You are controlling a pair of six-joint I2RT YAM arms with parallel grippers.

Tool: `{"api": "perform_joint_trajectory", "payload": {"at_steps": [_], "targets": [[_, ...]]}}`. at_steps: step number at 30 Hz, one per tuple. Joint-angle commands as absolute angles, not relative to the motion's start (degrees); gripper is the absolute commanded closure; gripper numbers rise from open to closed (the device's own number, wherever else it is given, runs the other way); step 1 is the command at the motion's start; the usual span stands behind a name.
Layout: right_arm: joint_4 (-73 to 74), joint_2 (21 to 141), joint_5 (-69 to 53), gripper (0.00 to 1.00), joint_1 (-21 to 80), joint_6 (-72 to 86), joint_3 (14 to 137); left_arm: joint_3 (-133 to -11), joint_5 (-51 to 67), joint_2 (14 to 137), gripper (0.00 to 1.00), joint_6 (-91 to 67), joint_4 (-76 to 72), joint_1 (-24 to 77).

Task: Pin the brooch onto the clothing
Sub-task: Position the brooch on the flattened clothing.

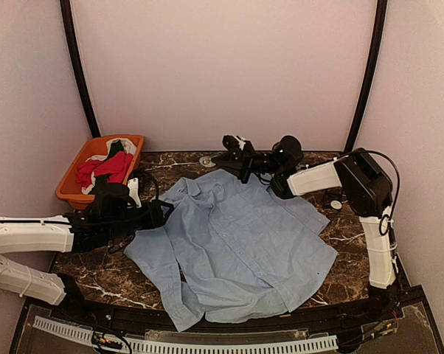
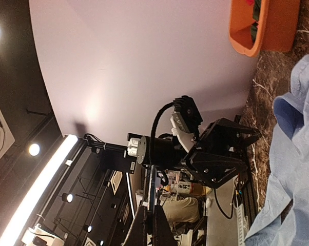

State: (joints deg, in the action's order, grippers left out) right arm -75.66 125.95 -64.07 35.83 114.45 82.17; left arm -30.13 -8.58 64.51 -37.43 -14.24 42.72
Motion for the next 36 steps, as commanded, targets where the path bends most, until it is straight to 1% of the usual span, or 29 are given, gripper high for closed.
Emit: {"api": "perform_joint_trajectory", "payload": {"at_steps": [1, 5, 11, 15, 18, 21, 24, 28, 32, 36], "targets": [[-79.9, 129.4, -71.3, 1.0, 36.2, 117.1, 82.2, -28.0, -2.7, 67.1, 0.39, -32.2, -19.7, 43.1], [-80.0, 131.1, -71.4, 1.0, 36.4, 117.3, 82.0, -28.6, -1.4, 71.2, 0.38, -28.7, -22.0, 43.1], [-80.7, 134.4, -70.9, 1.0, 37.8, 118.8, 84.8, -30.9, -3.0, 76.4, 0.38, -21.4, -26.0, 43.1], [-80.9, 135.6, -69.9, 1.0, 38.9, 119.7, 85.9, -32.3, -5.4, 76.8, 0.37, -16.5, -26.8, 43.1], [-81.1, 136.3, -68.8, 1.0, 39.4, 120.0, 85.4, -31.6, -4.7, 76.2, 0.37, -13.0, -30.2, 43.0], [-81.3, 136.8, -67.9, 1.0, 39.5, 120.2, 85.0, -30.0, -1.2, 76.5, 0.38, -11.8, -35.4, 41.2], [-81.0, 137.4, -67.4, 1.0, 39.6, 120.1, 85.1, -27.8, 6.1, 77.5, 0.42, -14.1, -39.9, 38.1], [-80.5, 138.1, -67.3, 1.0, 39.8, 120.4, 86.7, -27.5, 9.3, 80.1, 0.44, -14.6, -41.0, 36.6], [-80.2, 139.2, -67.2, 1.0, 39.8, 120.3, 88.1, -27.6, 12.0, 82.9, 0.45, -15.1, -43.1, 36.2], [-80.0, 140.3, -67.4, 1.0, 39.9, 120.0, 88.7, -27.5, 15.9, 85.2, 0.49, -17.0, -46.9, 35.2]]}}
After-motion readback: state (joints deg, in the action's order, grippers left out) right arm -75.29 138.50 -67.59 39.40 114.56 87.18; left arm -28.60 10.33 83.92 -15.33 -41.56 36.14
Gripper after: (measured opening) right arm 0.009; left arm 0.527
